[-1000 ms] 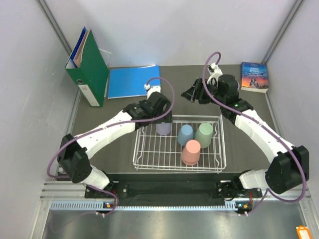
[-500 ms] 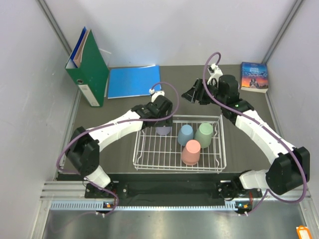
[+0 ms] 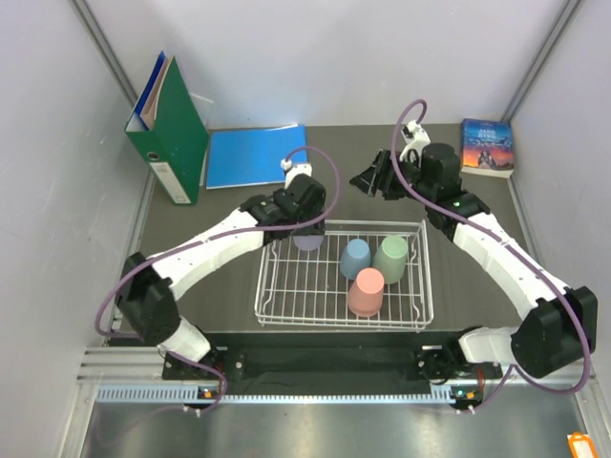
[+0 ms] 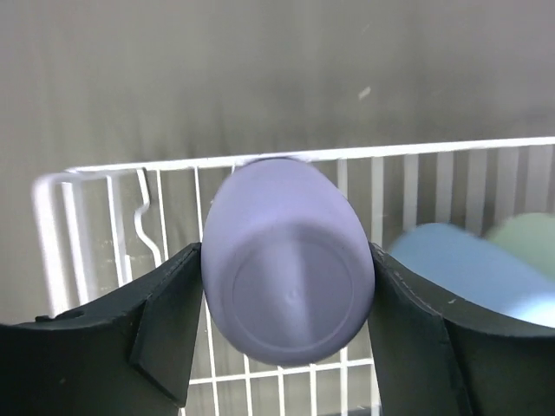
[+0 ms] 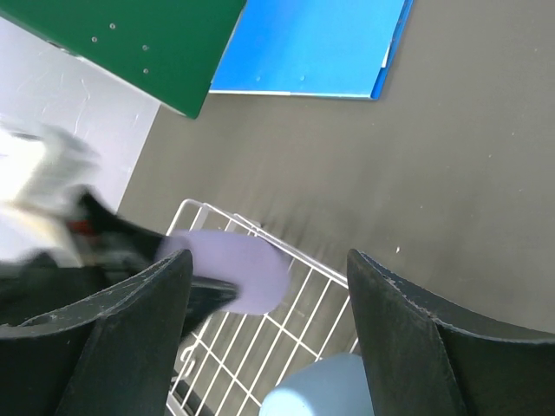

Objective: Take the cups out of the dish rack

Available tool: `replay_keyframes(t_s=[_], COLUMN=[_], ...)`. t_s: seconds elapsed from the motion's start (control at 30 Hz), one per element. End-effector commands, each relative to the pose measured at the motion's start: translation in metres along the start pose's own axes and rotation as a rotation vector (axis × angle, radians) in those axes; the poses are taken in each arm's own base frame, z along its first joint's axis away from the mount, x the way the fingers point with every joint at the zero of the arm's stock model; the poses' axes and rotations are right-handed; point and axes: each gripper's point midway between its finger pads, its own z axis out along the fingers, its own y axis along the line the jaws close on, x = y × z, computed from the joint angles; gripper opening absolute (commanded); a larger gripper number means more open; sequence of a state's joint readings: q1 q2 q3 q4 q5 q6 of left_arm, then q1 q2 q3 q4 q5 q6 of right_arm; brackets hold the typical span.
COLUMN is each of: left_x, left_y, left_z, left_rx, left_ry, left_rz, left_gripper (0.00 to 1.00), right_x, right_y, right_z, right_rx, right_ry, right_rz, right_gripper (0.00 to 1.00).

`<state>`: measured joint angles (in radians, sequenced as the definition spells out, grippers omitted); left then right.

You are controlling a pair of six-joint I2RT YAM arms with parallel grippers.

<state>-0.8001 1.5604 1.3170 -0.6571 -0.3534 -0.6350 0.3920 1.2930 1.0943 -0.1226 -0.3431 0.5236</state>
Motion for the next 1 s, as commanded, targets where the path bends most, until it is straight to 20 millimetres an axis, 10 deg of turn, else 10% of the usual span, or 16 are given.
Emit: replay_keyframes(t_s=[0.0, 0.27, 0.47, 0.97], left_x=[-0.088, -0.133, -0.152, -0.147], left_y=[-0.013, -0.056, -0.052, -0.067], left_z=[-0.078, -0.126, -0.135, -0.123], left_rx=[0.133, 0.678, 0.984, 1.228], left_ry=[-0.277, -0.351, -0.37, -0.257], left_rz=[-0.1, -0.308, -0.487, -0.65], left_gripper=[0.0, 0.0, 0.0, 0.0], right_x=[-0.029, -0.029, -0.03, -0.023], right_y=[0.025, 0.048, 0.069, 0.088], right_z=[-0.013, -0.018, -0.03, -0.028], right_rx=[-0.045, -0.181, -0.284, -0.391], right_ry=[-0.089, -0.121, -0.14, -0.103], right_rz=[-0.045, -0.01, -0.001, 0.024], right_gripper=[0.72, 0.71, 0.7, 0.65])
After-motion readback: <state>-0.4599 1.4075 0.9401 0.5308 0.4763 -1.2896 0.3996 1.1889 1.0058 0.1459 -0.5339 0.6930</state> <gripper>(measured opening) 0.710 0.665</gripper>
